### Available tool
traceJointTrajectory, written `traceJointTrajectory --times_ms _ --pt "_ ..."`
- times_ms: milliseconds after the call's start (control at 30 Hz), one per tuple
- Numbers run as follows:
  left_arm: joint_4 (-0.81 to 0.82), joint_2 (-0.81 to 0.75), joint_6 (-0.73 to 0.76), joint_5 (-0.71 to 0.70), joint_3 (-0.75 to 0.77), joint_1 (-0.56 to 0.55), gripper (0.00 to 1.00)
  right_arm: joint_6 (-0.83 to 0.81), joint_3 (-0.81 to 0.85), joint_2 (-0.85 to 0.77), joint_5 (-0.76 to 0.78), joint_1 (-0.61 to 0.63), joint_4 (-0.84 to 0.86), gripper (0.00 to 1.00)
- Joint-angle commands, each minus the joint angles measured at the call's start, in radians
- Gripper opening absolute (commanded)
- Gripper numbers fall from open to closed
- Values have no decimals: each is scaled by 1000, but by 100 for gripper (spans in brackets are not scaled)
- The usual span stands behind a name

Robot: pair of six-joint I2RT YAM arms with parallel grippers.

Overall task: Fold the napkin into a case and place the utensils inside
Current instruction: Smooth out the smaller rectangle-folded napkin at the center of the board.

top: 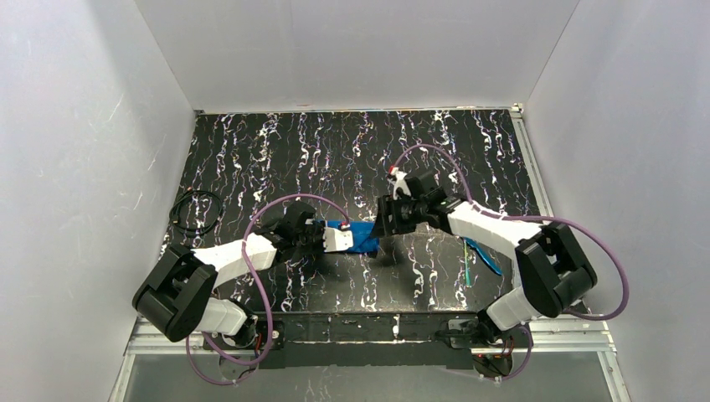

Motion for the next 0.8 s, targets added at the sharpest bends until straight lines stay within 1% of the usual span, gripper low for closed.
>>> traceJointTrajectory --times_ms 0,200,333,367,433,500,600,700,767 --pt "-37 -11 -9 9 -20 9 0 1 1 42 -6 60 67 66" --pt "-42 -14 -8 6 -23 9 0 4 35 121 25 93 96 64" --pt "-43 -16 -6 8 -26 9 0 5 37 145 36 95 117 60" --pt "-44 -16 -6 10 -27 9 0 9 37 147 32 95 125 58" --pt "-43 -15 -5 8 -27 9 0 15 37 150 30 98 137 46" --pt "-41 -14 -6 7 -27 9 0 21 34 152 29 104 148 31" --pt "-44 -15 -1 8 -29 9 0 27 29 142 34 106 153 20" --pt "-39 -16 -5 4 -30 9 0 10 38 118 54 107 126 7" --pt "-35 -16 -7 -1 -29 9 0 -4 49 108 70 107 105 6"
